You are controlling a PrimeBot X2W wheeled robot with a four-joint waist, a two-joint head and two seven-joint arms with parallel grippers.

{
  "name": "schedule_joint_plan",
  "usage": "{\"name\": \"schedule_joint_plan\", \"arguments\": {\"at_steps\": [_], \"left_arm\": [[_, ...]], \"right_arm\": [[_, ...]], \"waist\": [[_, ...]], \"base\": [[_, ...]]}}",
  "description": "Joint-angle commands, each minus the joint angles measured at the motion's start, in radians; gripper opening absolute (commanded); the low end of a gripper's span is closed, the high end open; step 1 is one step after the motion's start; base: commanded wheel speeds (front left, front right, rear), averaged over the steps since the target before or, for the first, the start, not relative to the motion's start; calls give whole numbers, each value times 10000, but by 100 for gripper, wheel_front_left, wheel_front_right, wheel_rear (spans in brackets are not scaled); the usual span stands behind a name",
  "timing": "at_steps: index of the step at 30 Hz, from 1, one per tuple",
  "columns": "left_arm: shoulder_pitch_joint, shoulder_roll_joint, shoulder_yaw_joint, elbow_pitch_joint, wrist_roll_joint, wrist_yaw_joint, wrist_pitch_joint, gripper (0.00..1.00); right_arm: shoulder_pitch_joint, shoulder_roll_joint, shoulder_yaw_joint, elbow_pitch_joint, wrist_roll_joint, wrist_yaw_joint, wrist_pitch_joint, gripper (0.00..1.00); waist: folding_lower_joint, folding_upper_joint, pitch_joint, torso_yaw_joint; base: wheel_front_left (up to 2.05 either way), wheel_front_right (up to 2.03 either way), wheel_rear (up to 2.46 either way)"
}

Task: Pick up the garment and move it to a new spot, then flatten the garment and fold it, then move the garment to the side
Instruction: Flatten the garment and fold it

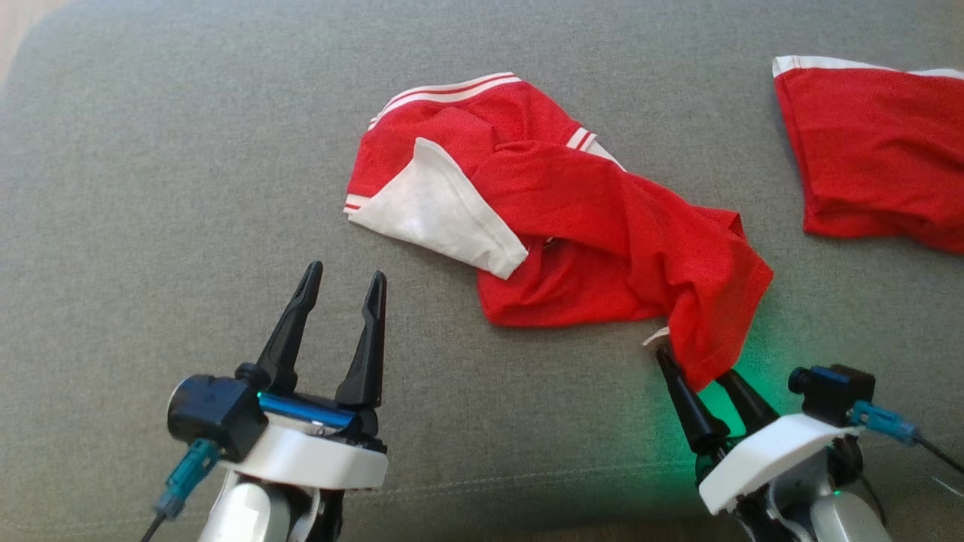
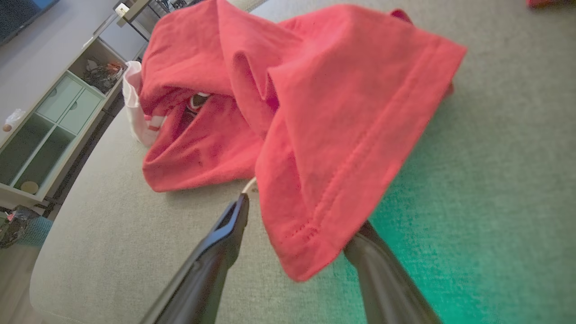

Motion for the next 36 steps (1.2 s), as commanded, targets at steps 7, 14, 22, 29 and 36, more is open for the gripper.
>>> {"name": "schedule_joint_plan", "arguments": {"at_steps": [7, 14, 22, 29, 36], "left_arm": [[-446, 33, 242, -329, 104, -87, -49, 100], [-386, 33, 349, -364, 234, -150, -49, 100], [-360, 33, 461, -411, 508, -228, -49, 100], [-431, 33, 349, -384, 646, -285, -49, 100], [-486, 33, 333, -410, 824, -307, -49, 100]], "right_arm": [[55, -10, 439, -71, 337, -2, -304, 100], [471, -9, 349, -383, 1260, -2, -694, 84], [894, -9, 390, -1034, 2309, -2, -956, 86], [707, -9, 536, -835, 3216, -2, -1059, 74], [228, -9, 771, -130, 3954, -2, -1565, 23]], "waist": [[0, 0, 135, 27], [0, 0, 165, 23], [0, 0, 225, -225], [0, 0, 222, -330], [0, 0, 222, -179]], "base": [[0, 0, 0], [0, 0, 0], [0, 0, 0], [0, 0, 0], [0, 0, 0]]}}
